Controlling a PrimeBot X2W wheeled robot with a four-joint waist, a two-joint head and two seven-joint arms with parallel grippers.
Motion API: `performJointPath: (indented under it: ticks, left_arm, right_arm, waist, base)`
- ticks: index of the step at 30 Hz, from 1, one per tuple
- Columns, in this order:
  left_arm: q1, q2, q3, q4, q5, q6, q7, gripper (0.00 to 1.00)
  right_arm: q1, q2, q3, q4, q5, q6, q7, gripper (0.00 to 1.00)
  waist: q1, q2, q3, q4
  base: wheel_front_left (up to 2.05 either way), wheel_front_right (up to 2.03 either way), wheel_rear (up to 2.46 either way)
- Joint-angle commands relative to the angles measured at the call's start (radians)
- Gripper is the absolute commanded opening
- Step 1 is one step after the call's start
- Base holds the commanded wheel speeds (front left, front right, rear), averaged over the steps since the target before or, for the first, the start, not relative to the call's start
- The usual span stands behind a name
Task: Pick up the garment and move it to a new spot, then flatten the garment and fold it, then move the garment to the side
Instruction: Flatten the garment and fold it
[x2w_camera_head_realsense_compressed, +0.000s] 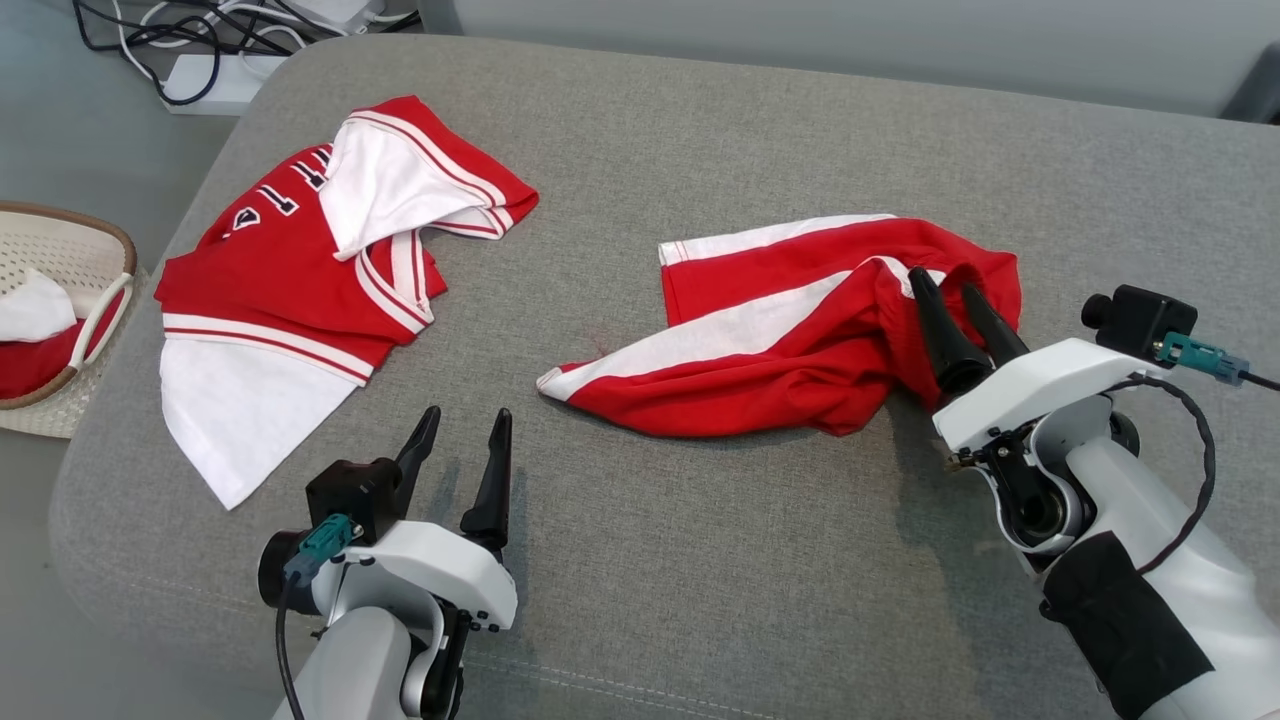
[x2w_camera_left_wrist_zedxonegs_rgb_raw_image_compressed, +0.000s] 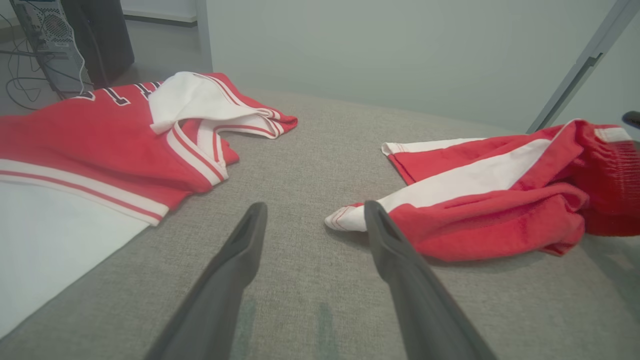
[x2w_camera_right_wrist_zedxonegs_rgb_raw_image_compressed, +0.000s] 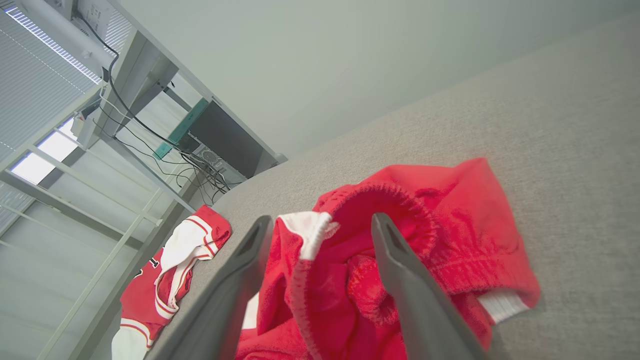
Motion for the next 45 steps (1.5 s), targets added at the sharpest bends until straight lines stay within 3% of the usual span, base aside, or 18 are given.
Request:
performJointPath:
  ticks: [1,5,7,11,14,15,16,20,21,31,36,45]
  left_arm:
    - [-0.009,0.018,0.026,-0.026,-0.007,0.009,-0.006,1.0]
    - [-0.003,0.018,0.017,-0.03,-0.015,0.014,-0.006,1.0]
    - [0.0,0.018,0.014,-0.03,-0.019,0.015,-0.006,1.0]
    - [0.002,0.018,0.009,-0.031,-0.025,0.018,-0.006,1.0]
    - [0.001,0.018,0.005,-0.031,-0.029,0.021,-0.006,1.0]
    - [0.0,0.018,0.004,-0.031,-0.03,0.021,-0.006,1.0]
    - [-0.001,0.018,0.004,-0.031,-0.031,0.022,-0.006,1.0]
    - [0.0,0.018,0.014,-0.026,-0.032,0.024,-0.006,1.0]
    - [-0.005,0.018,0.041,-0.004,-0.026,0.017,-0.006,1.0]
    - [-0.031,0.018,0.077,0.026,-0.026,-0.007,-0.006,1.0]
    - [-0.053,0.018,0.083,0.047,-0.019,-0.023,-0.006,1.0]
    - [-0.206,0.018,0.015,0.185,-0.1,-0.09,0.002,1.0]
  right_arm:
    - [-0.024,-0.004,0.025,-0.02,0.013,0.004,0.006,1.0]
    - [-0.034,-0.013,0.047,-0.021,0.063,0.004,0.012,1.0]
    - [-0.037,-0.018,0.061,-0.021,0.082,0.004,0.015,0.94]
    - [-0.04,-0.026,0.085,-0.024,0.117,0.004,0.018,0.49]
    - [-0.047,-0.03,0.103,-0.025,0.135,0.004,0.015,0.35]
    - [-0.051,-0.031,0.109,-0.025,0.141,0.004,0.014,0.23]
    - [-0.054,-0.032,0.113,-0.025,0.147,0.004,0.012,0.0]
    - [-0.061,-0.04,0.128,-0.032,0.177,0.004,0.007,0.0]
    - [-0.007,-0.116,0.172,-0.119,0.237,0.004,0.042,0.0]
    - [0.097,-0.284,0.256,-0.274,0.305,0.004,0.135,0.0]
    - [0.12,-0.363,0.29,-0.258,0.281,0.004,0.13,0.0]
    - [0.097,-0.362,0.359,-0.133,0.214,0.004,0.077,0.0]
  waist:
    - [-0.0001,0.0,0.006,0.006]
    - [-0.0001,0.0,0.012,0.014]
    - [-0.0001,0.0,0.013,0.015]
    - [-0.0001,0.0,0.015,0.014]
    - [-0.0001,0.0,0.015,0.012]
    - [-0.0001,0.0,0.016,0.012]
    - [-0.0001,0.0,0.016,0.011]
    - [-0.0001,0.0,0.011,-0.005]
    - [-0.0001,0.0,-0.017,-0.071]
    - [-0.0001,0.0,-0.031,-0.168]
    - [-0.0001,0.0,-0.03,-0.197]
    - [-0.0001,0.0,0.012,-0.226]
  base:
    - [0.0,0.0,0.0]
    - [0.0,0.0,0.0]
    - [0.0,0.0,0.0]
    - [0.0,0.0,0.0]
    - [0.0,0.0,0.0]
    - [0.0,0.0,0.0]
    - [0.0,0.0,0.0]
    - [0.0,0.0,0.0]
    - [0.0,0.0,0.0]
    - [0.0,0.0,0.0]
    - [0.0,0.0,0.0]
    - [0.0,0.0,0.0]
